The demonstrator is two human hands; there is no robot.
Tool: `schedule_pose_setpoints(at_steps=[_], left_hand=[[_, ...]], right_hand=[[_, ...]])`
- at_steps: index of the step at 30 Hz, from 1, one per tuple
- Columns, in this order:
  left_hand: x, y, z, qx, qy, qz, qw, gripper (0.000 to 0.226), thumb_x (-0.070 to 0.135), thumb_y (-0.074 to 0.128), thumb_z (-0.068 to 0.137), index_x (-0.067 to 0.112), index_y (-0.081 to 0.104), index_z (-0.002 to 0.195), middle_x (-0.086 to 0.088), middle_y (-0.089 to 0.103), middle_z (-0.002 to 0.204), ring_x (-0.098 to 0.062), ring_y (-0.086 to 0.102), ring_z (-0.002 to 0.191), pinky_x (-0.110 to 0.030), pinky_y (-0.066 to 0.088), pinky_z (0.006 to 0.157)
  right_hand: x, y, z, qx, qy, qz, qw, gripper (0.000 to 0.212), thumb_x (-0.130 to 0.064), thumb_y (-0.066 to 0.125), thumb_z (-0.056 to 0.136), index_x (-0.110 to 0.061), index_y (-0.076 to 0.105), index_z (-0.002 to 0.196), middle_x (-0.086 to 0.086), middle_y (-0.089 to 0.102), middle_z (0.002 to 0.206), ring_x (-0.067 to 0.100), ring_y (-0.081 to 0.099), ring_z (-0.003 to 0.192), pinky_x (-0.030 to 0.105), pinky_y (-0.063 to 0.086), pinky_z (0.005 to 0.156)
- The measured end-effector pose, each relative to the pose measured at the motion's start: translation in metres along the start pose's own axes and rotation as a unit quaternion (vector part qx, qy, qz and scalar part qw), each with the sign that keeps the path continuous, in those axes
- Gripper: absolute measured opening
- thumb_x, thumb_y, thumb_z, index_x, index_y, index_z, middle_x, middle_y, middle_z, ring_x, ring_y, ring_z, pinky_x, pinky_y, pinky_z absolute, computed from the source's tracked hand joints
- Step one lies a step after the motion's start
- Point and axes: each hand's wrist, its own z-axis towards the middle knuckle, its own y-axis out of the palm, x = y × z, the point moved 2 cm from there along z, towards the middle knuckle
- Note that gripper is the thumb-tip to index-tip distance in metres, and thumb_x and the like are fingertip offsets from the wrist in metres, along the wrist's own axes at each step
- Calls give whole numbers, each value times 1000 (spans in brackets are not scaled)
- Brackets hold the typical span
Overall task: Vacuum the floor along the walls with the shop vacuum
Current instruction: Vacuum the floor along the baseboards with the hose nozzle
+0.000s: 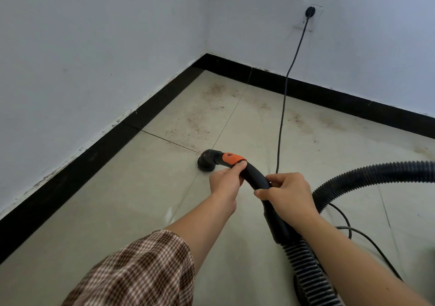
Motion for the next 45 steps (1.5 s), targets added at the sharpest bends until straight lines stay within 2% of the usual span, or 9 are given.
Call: schedule_pose_setpoints(at_steps=[7,12,19,22,27,31,34,38,45], left_hand=[[-12,16,-8,-12,-13,8,1000,13,12,77,81,6,66,81,-9,74,89,-15,70,81,-29,53,85],[-18,22,-14,-16,-20,13,1000,13,12,77,81,6,66,81,-10,73,88,-15,70,81,-29,54,87],[-16,15,-14,-5,-20,27,999,15,12,79,80,6,66,81,-10,74,88,-18,72,83,-33,54,91],[-10,9,-9,-12,-17,21,1000,14,11,78,80,4,66,84,-11,74,90,-19,71,85,-33,53,93],[2,1,1,-39,-17,21,999,9,10,73,85,5,66,86,-12,71,98,-16,68,86,-27,51,85],[8,-1,8,-57,-24,31,998,5,11,69,89,7,66,90,-13,69,106,-17,64,94,-21,50,75],[9,-3,10,-69,-31,47,996,17,16,67,91,7,67,105,-9,68,113,-16,62,103,-21,48,74],[9,-6,9,-83,-45,60,994,35,21,66,92,8,61,125,-6,65,122,-17,58,115,-25,46,80],[17,-1,12,-91,-61,41,993,22,20,65,93,14,64,114,-4,66,118,-15,59,110,-24,45,75]], right_hand=[[9,-16,-4,22,4,-7,1000,26,-13,79,73,-32,65,61,0,72,65,18,68,59,33,58,61],[15,-24,-7,21,16,0,1000,21,-11,79,73,-28,69,64,3,71,62,26,69,63,39,61,66],[14,-21,-7,7,21,11,1000,22,-12,80,72,-30,69,65,0,70,60,16,66,51,34,60,61],[11,-11,-5,16,13,15,1000,25,-11,79,72,-29,67,61,4,71,65,25,68,61,40,60,66],[6,10,3,21,-3,11,1000,24,-13,77,76,-32,65,67,5,72,71,26,68,68,42,60,71],[4,20,11,28,-10,-4,1000,10,-15,75,78,-24,71,82,5,71,71,22,67,64,32,57,61],[3,24,14,35,-7,-16,999,8,-16,74,79,-22,72,85,5,70,69,20,65,62,29,54,57],[1,27,14,37,-5,-30,999,8,-16,74,80,-21,72,85,6,69,69,23,67,63,34,58,61],[-9,30,19,53,0,-9,999,14,-14,75,79,-25,70,82,5,72,73,22,67,65,31,57,62]])
